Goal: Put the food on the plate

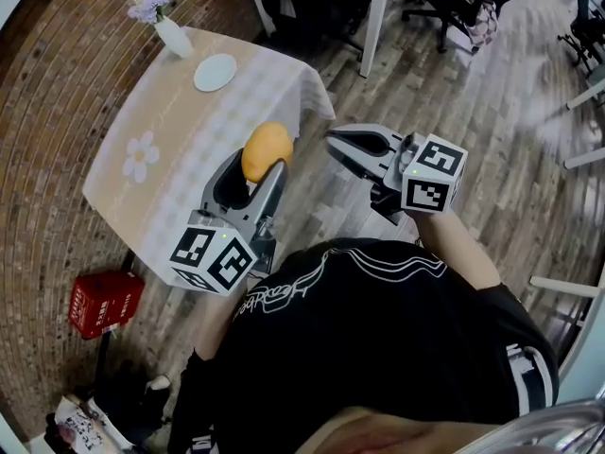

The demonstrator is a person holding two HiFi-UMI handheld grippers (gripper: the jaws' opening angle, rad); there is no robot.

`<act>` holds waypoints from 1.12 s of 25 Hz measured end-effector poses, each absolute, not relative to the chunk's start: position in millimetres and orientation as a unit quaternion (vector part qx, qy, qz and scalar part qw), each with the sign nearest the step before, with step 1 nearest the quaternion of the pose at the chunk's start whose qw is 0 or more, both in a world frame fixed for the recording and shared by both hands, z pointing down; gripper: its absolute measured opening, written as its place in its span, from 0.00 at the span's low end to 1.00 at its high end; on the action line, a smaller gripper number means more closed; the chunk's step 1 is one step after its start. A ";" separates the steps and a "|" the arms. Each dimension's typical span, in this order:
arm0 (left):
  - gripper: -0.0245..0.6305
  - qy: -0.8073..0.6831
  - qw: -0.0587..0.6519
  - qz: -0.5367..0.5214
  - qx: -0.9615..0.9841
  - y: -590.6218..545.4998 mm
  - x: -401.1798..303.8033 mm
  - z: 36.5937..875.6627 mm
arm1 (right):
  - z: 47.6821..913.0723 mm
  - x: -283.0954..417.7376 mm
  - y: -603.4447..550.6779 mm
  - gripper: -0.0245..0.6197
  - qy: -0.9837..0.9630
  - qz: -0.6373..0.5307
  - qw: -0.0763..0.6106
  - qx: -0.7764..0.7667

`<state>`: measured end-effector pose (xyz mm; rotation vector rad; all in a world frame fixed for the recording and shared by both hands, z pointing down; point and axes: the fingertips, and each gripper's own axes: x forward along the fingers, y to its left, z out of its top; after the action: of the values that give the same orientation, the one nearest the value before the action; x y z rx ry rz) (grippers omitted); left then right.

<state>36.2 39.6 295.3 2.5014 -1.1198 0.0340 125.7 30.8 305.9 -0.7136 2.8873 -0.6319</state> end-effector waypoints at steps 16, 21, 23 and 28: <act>0.47 -0.422 0.235 0.001 0.876 -63.8 7.0 345.8 | 361.0 102.8 -73.7 0.03 0.942 -0.248 0.019 -0.224; 0.47 -0.426 0.253 0.000 0.869 -128.3 -7.4 356.9 | 367.2 87.0 -138.3 0.03 0.939 -0.263 0.019 -0.221; 0.47 -0.426 0.266 0.000 0.865 -148.2 -11.2 362.3 | 370.0 80.2 -161.4 0.03 0.938 -0.272 0.017 -0.213; 0.47 -0.435 0.288 0.004 0.853 -200.5 -28.2 380.5 | 382.2 61.3 -222.4 0.03 0.935 -0.289 0.009 -0.205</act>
<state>-28.2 -200.5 380.5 2.2781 -1.1622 0.0100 61.3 -222.4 382.2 -0.6408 2.9207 -0.9037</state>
